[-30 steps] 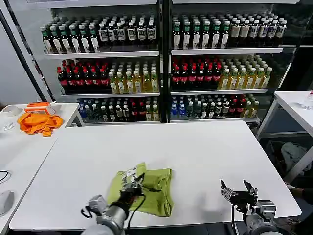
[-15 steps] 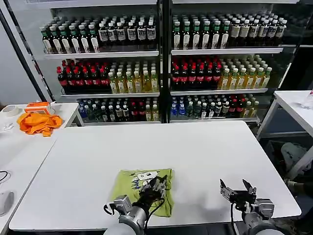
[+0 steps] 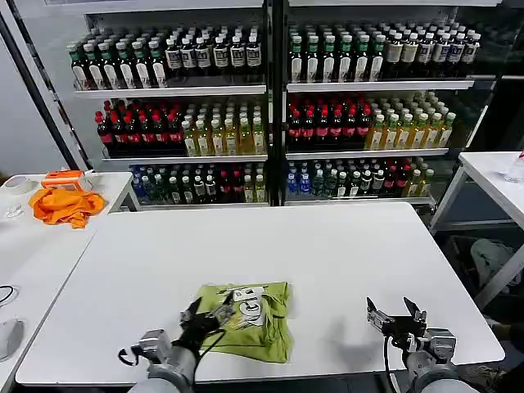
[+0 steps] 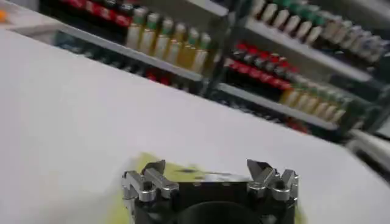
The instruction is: Fold and organize the clothes.
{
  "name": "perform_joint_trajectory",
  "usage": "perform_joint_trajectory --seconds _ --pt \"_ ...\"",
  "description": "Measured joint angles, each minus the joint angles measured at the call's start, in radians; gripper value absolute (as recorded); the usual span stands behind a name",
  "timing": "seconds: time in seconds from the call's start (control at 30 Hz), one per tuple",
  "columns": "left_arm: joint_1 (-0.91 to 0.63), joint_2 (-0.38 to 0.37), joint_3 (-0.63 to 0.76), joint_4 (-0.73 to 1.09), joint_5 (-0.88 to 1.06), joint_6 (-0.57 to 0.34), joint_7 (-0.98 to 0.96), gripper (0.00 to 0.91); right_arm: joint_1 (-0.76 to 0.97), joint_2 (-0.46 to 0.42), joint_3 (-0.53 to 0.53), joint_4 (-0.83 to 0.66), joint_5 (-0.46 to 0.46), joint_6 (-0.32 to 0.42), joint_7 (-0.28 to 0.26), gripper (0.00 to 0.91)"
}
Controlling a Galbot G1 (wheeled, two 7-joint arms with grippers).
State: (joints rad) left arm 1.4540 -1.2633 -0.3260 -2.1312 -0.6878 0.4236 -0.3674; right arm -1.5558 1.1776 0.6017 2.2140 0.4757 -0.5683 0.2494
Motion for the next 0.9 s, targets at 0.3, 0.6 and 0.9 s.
perform_joint_trajectory --seconds 0.3,0.6,0.9 --pt "-0.009 -0.008 -0.033 0.064 -0.030 0.020 0.011 0.907 -0.017 -0.003 0.013 0.010 0.001 0.000 0.001 0.907" --pt "-0.025 -0.024 -0.039 0.103 -0.088 0.007 0.021 0.050 -0.030 -0.002 0.017 0.026 0.001 -0.001 0.004 0.907" --pt "-0.028 -0.041 -0.069 0.132 -0.221 -0.026 0.053 0.030 -0.045 0.013 0.016 0.039 -0.002 -0.002 0.009 0.907"
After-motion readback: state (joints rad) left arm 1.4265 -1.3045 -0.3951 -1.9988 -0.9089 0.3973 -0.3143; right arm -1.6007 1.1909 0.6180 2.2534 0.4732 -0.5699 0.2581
